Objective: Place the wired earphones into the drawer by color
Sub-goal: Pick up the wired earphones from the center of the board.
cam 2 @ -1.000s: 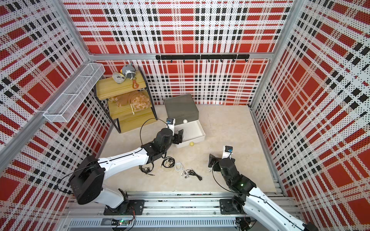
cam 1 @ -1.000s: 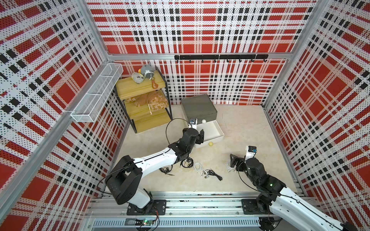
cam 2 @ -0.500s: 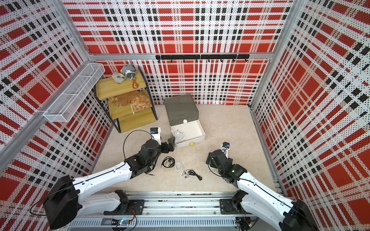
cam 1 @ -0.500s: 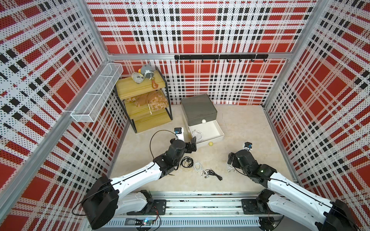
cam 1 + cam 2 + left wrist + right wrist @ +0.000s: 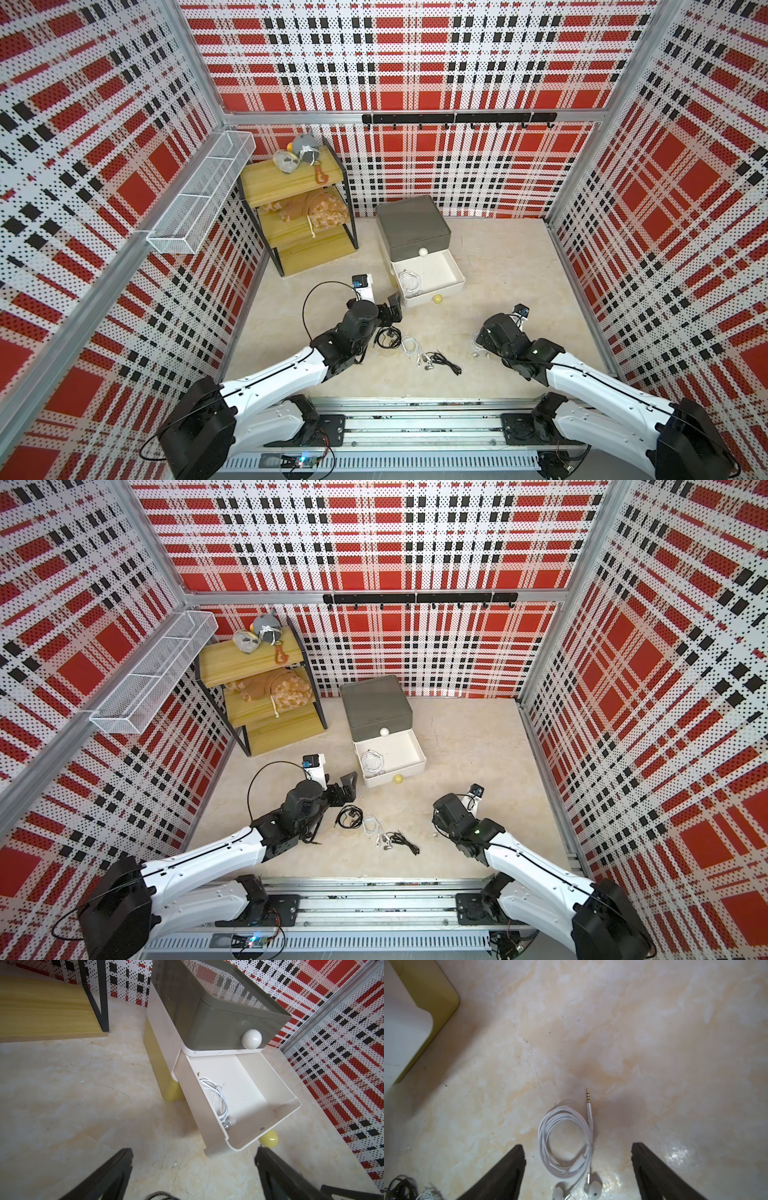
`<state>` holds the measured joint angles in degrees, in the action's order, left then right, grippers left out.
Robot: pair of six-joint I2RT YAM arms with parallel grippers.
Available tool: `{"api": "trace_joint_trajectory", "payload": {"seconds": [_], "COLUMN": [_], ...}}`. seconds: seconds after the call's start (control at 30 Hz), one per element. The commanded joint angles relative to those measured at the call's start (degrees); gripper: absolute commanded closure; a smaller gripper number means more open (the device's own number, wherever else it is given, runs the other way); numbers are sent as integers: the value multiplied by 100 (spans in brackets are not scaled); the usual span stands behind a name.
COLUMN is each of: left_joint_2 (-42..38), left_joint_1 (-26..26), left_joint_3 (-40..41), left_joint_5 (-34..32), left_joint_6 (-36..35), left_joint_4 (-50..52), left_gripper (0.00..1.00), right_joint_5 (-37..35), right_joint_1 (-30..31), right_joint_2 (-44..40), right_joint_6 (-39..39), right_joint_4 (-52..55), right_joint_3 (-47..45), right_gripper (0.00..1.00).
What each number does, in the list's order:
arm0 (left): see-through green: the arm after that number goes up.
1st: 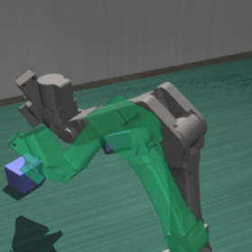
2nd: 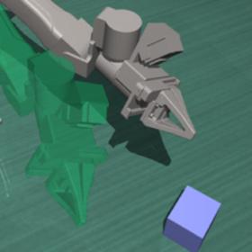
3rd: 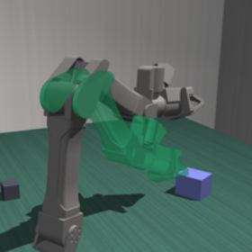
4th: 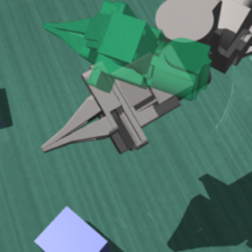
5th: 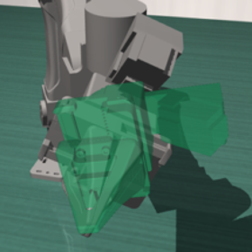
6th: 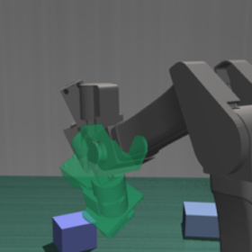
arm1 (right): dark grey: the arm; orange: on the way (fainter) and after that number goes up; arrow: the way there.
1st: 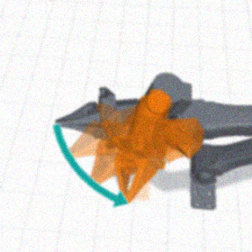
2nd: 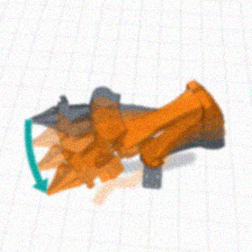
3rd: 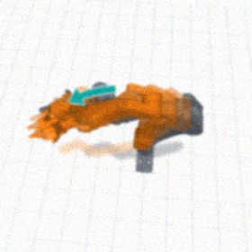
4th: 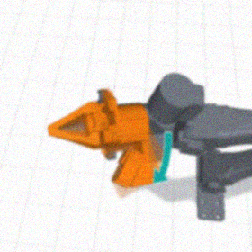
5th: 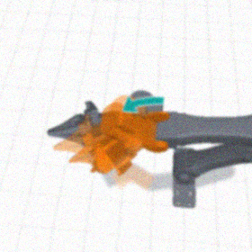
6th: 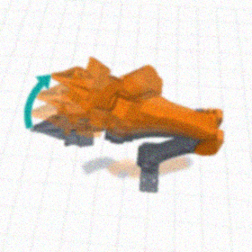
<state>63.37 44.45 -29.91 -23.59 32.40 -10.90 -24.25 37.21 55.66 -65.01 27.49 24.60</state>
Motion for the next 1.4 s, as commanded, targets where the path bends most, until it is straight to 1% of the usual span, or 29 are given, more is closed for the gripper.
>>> {"api": "trace_joint_trajectory", "payload": {"seconds": [0.0, 0.13, 0.37, 0.53, 0.67, 0.8, 1.13, 1.37], "left_joint_2": [-64, -32, -79, -91, -71, -80, -150, -220], "left_joint_1": [16, 19, 42, 64, 73, 82, 82, 108], "left_joint_3": [39, 38, 120, 187, 166, 152, 157, 279], "left_joint_5": [-55, -40, -17, -31, -31, -31, -75, -64], "left_joint_6": [39, 47, 131, 170, 172, 158, 142, 196], "left_joint_4": [-53, -62, -117, -179, -176, -139, -97, -172], "left_gripper": [1, 1, 1, 1, 1, 1, 1, 1], "right_joint_5": [-79, 11, 74, 229, 302, 324, 295, 271], "right_joint_1": [-36, -37, -37, -38, -36, -38, -46, -45], "right_joint_2": [-74, -118, -10, 194, 448, 600, 858, 923], "right_joint_6": [-278, -308, -181, 76, 160, 174, 171, 190], "right_joint_4": [-46, -254, -465, -694, -780, -844, -954, -975], "right_joint_3": [-145, -316, -407, -401, -375, -375, -368, -358], "right_gripper": [20, 30, 43, 48, 54, 59, 65, 77]}}
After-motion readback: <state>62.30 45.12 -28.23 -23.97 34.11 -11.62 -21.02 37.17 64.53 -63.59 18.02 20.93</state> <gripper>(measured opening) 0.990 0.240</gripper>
